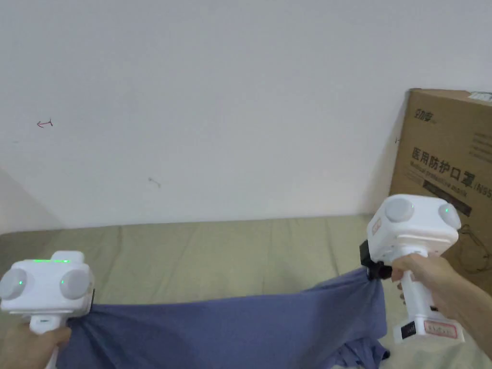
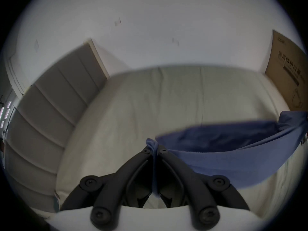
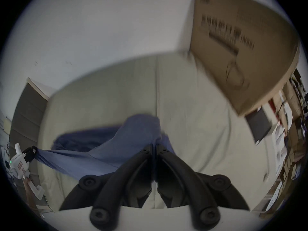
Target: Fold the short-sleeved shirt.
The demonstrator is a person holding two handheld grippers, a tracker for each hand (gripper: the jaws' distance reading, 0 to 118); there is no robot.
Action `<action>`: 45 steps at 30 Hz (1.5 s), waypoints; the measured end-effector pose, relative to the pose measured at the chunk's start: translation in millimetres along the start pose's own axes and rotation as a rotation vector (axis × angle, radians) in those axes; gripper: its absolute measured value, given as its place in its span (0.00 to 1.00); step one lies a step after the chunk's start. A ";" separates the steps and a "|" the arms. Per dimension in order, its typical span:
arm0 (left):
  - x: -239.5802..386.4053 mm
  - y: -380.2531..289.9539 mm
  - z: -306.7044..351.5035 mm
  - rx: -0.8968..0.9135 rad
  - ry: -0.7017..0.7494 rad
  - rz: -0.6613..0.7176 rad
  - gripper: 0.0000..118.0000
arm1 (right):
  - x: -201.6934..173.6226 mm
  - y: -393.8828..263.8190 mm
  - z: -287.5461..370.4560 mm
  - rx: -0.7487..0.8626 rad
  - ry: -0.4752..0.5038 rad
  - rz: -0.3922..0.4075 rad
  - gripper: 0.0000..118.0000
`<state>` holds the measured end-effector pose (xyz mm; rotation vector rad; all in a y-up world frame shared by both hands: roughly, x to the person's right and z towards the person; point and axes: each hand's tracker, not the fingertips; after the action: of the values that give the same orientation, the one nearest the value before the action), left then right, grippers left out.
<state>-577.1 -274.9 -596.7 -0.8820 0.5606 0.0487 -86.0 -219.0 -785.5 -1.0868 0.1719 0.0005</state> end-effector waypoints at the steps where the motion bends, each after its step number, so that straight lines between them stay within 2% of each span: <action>1: 3.0 -17.5 -11.2 -0.038 0.003 -0.013 0.02 | 3.4 -14.3 -19.6 -0.039 -0.005 -0.005 0.03; 5: -0.6 -65.3 -33.0 -0.067 -0.018 -0.042 0.02 | 18.8 -53.1 -54.0 -0.095 0.004 0.009 0.03; 8: -19.4 -89.9 -21.1 -0.053 -0.085 0.024 0.02 | 40.5 -66.8 -52.0 -0.085 0.024 0.025 0.03; 10: -34.5 -112.7 1.1 -0.017 -0.103 0.032 0.02 | 49.8 -89.9 -31.3 -0.053 0.072 -0.001 0.03; 13: -48.3 -150.0 48.1 0.027 -0.114 -0.027 0.02 | 59.9 -133.5 6.8 -0.025 0.078 0.019 0.03; 18: -73.2 -220.4 122.5 0.039 -0.145 -0.006 0.02 | 71.7 -226.0 66.6 -0.003 0.090 0.046 0.03; 19: -76.8 -234.9 137.4 0.065 -0.135 -0.037 0.02 | 70.1 -253.2 80.7 0.003 0.065 0.045 0.03; 21: -78.9 -260.2 167.0 0.080 -0.081 -0.050 0.02 | 72.4 -295.3 99.4 0.008 0.056 0.102 0.03; 22: -83.7 -275.8 182.6 0.083 -0.108 -0.045 0.02 | 69.4 -320.0 106.6 0.016 -0.019 0.156 0.03; 24: -90.3 -301.4 203.8 0.074 -0.127 -0.018 0.02 | 70.7 -358.4 119.2 0.024 -0.036 0.235 0.03; 26: -94.8 -331.2 218.4 0.063 -0.115 0.005 0.02 | 79.9 -391.6 128.6 0.012 -0.019 0.189 0.03; 27: -96.3 -345.7 222.9 0.053 -0.099 0.006 0.02 | 85.7 -404.0 129.9 -0.014 0.014 0.124 0.03; 29: -100.1 -376.7 229.2 0.005 -0.074 -0.001 0.02 | 94.4 -432.7 132.4 -0.035 0.031 0.053 0.03; 33: -106.2 -418.3 239.3 -0.039 -0.103 0.029 0.02 | 105.8 -472.3 134.1 -0.058 0.025 0.047 0.03; 38: -111.4 -433.0 248.4 -0.016 -0.116 0.098 0.03 | 122.2 -483.4 139.4 -0.008 0.059 -0.047 0.03; 39: -111.7 -432.6 248.5 -0.012 -0.121 0.108 0.08 | 124.9 -482.9 136.6 -0.005 0.060 -0.045 0.03; 40: -112.2 -431.3 247.1 -0.016 -0.119 0.106 0.20 | 124.4 -481.9 135.7 -0.006 0.055 -0.045 0.04; 41: -113.1 -429.9 246.8 -0.027 -0.106 0.093 0.44 | 124.4 -481.1 135.4 -0.006 0.056 -0.045 0.14; 42: -113.5 -428.7 248.7 -0.035 -0.098 0.076 0.64 | 124.8 -480.4 135.5 -0.002 0.056 -0.042 0.32; 43: -114.3 -428.7 251.9 -0.033 -0.094 0.072 0.80 | 124.5 -479.6 137.1 0.007 0.045 -0.027 0.53; 44: -116.3 -429.0 257.8 -0.023 -0.090 0.072 0.87 | 123.7 -479.9 140.3 0.021 0.031 0.002 0.63; 45: -117.8 -428.2 267.5 -0.002 -0.101 0.088 0.85 | 123.1 -480.8 144.9 0.047 0.024 0.023 0.63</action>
<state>-445.3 -330.4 -98.4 -0.8517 0.5047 0.1727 96.3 -326.1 -313.7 -1.0382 0.2051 0.0044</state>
